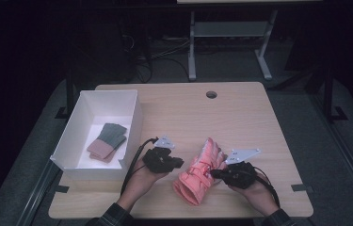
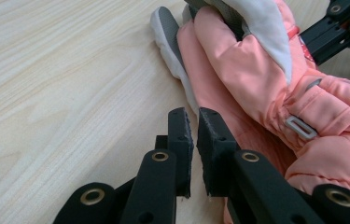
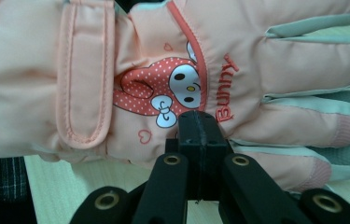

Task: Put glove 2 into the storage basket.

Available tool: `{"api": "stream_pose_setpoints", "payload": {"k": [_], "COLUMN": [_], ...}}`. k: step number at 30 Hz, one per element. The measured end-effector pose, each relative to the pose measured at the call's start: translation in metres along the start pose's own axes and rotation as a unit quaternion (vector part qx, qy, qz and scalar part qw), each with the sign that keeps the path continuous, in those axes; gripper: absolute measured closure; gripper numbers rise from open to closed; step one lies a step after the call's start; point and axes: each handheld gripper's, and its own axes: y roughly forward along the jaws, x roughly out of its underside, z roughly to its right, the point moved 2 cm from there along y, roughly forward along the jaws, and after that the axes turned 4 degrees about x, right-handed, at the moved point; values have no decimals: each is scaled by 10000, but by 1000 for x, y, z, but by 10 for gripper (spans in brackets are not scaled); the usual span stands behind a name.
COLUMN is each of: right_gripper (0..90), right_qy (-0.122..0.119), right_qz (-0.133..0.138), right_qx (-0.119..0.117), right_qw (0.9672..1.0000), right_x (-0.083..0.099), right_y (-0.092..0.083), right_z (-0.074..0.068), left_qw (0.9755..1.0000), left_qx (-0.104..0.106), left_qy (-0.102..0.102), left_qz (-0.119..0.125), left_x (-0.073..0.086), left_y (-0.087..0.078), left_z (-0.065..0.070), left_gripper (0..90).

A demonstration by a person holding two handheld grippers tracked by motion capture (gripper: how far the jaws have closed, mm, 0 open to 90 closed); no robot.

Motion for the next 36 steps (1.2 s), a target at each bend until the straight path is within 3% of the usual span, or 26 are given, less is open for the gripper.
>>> {"api": "stream_pose_setpoints", "payload": {"k": [4,11,13,15,18,20,22,29,36], "right_gripper": [900,900,900,900,900,900,900,900,900], "right_qy": [-48,-88,-69,-82,-128,-105,-116,-116,-179], "right_qz": [-72,-165,-170,-170,-188,-200,-228,-256,-296], "right_qx": [14,24,19,28,37,38,66,88,115], "right_qw": [10000,9998,9998,9998,9997,9997,9996,9996,9993], "right_x": [-2,-6,-7,-7,-8,-8,-8,-8,-6], "right_y": [5,12,13,13,15,15,16,18,21], "right_z": [-2,-4,-4,-4,-4,-5,-5,-7,-7], "left_qw": [10000,9999,9997,9997,9992,9990,9990,9985,9980], "left_qx": [3,-67,-50,-7,269,326,357,470,593], "left_qy": [24,49,196,170,230,256,257,259,112], "left_qz": [-40,111,103,166,201,178,116,-58,-210], "left_x": [0,-10,-19,-22,-32,-34,-38,-43,-40], "left_y": [-1,-10,-15,-15,-12,-10,-1,17,34], "left_z": [-1,0,1,3,9,11,14,9,3], "left_gripper": [825,578,513,466,386,356,271,209,196]}}
